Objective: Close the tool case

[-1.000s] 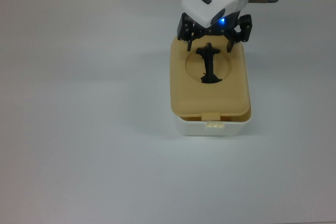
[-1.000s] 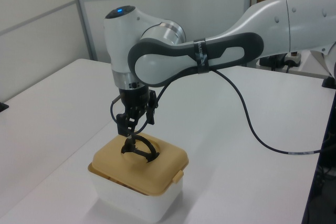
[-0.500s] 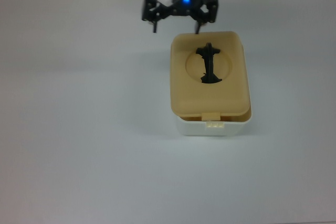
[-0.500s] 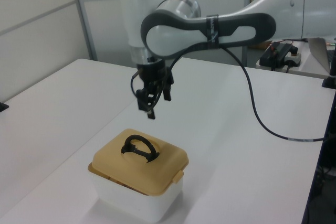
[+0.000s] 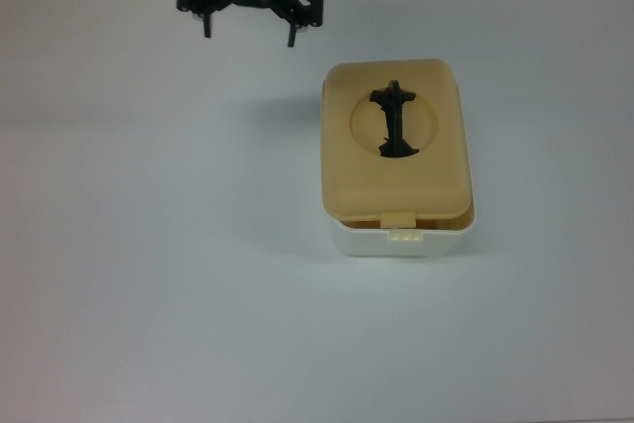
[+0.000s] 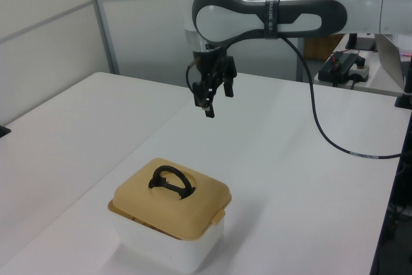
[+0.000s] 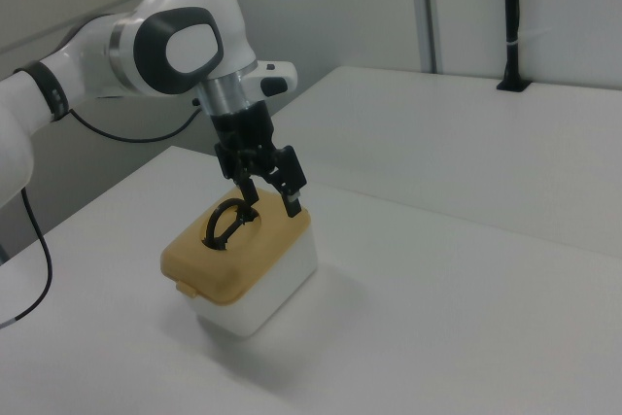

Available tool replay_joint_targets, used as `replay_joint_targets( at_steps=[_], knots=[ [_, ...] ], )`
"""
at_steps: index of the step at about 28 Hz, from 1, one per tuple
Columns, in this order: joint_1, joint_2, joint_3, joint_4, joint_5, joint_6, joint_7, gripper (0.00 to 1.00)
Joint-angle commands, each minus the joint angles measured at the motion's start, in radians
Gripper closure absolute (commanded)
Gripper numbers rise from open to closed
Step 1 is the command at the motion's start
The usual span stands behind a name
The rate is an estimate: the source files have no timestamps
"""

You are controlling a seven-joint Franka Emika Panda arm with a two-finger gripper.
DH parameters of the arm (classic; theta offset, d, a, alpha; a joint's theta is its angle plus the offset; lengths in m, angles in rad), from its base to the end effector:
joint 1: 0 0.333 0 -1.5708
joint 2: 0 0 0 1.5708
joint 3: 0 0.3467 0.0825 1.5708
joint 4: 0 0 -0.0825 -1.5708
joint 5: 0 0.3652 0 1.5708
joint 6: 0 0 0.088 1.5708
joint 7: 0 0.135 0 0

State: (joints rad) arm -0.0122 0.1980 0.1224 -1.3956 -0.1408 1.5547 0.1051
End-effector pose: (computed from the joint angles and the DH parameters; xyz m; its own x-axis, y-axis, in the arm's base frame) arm 0.5977 0.0391 0.5942 0.9997 0.0021 -0.0249 0.0050 -0.9928 0.1197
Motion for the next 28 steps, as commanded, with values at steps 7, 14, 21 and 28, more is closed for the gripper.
replay_joint_targets(
  at_steps=[7, 14, 21, 28],
  knots=[
    [-0.015, -0.031, -0.023, -0.011, 0.001, -0.019, -0.036, 0.0],
    [-0.023, -0.031, -0.021, -0.011, -0.002, -0.016, -0.038, 0.0],
    [-0.025, -0.028, -0.023, -0.01, -0.003, -0.012, -0.038, 0.0],
    [-0.032, -0.029, -0.023, -0.008, -0.002, -0.012, -0.044, 0.0]
  ],
)
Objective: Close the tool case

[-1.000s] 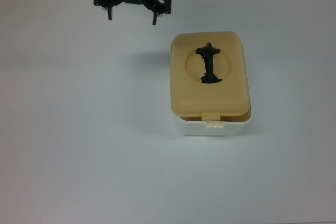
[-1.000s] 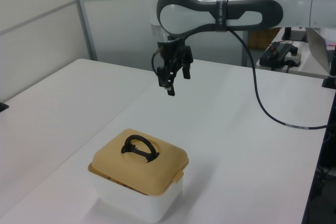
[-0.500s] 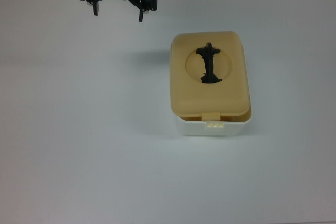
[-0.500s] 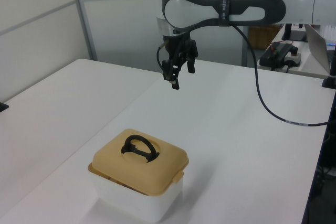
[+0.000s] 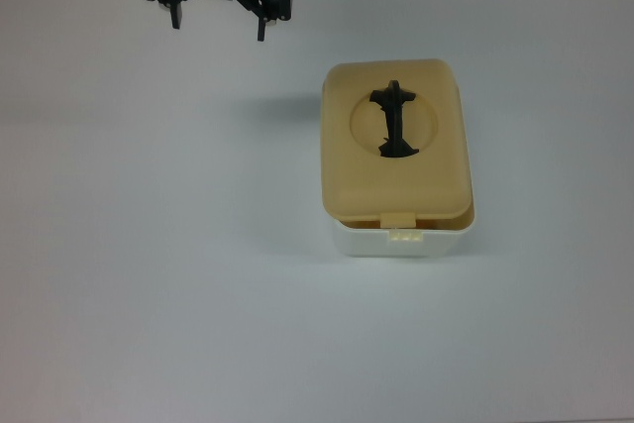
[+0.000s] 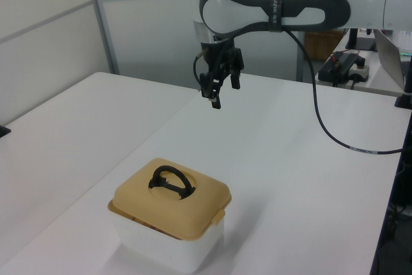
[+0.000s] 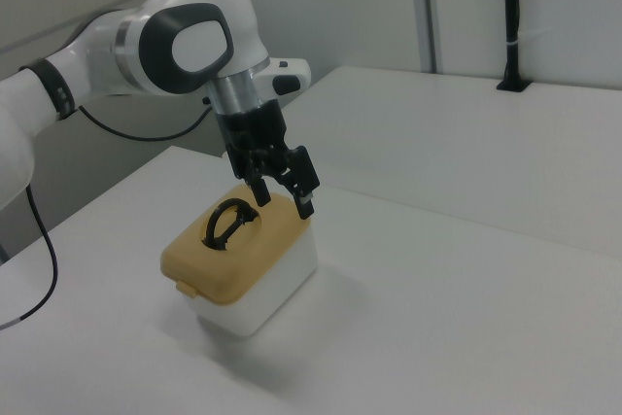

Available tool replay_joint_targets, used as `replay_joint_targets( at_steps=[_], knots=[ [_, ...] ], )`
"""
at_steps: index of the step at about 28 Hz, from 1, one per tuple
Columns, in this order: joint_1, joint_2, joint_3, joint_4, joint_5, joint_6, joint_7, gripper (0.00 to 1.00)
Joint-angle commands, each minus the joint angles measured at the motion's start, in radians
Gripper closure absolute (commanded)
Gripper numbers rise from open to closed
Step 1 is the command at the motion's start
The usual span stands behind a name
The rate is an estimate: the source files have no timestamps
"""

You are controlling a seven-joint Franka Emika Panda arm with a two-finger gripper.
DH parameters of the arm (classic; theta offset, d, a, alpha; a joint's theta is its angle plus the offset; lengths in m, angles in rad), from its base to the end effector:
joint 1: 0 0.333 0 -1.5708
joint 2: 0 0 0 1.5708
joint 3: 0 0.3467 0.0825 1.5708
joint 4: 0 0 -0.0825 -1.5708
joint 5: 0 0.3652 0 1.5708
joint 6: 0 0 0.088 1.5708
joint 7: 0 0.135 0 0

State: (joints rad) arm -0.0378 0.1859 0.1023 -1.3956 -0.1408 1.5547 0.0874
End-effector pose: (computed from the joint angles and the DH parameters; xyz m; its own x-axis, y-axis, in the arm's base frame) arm 0.5957 0.0132 0.6013 0.9996 -0.0258 -0.0150 -0.0237 -0.9921 0.1234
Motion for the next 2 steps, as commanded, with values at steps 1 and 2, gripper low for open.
replay_joint_targets(
  at_steps=[1, 2],
  knots=[
    [-0.008, -0.017, -0.004, -0.01, 0.0, -0.012, -0.026, 0.0],
    [-0.008, -0.017, -0.004, -0.01, 0.0, -0.012, -0.026, 0.0]
  ],
)
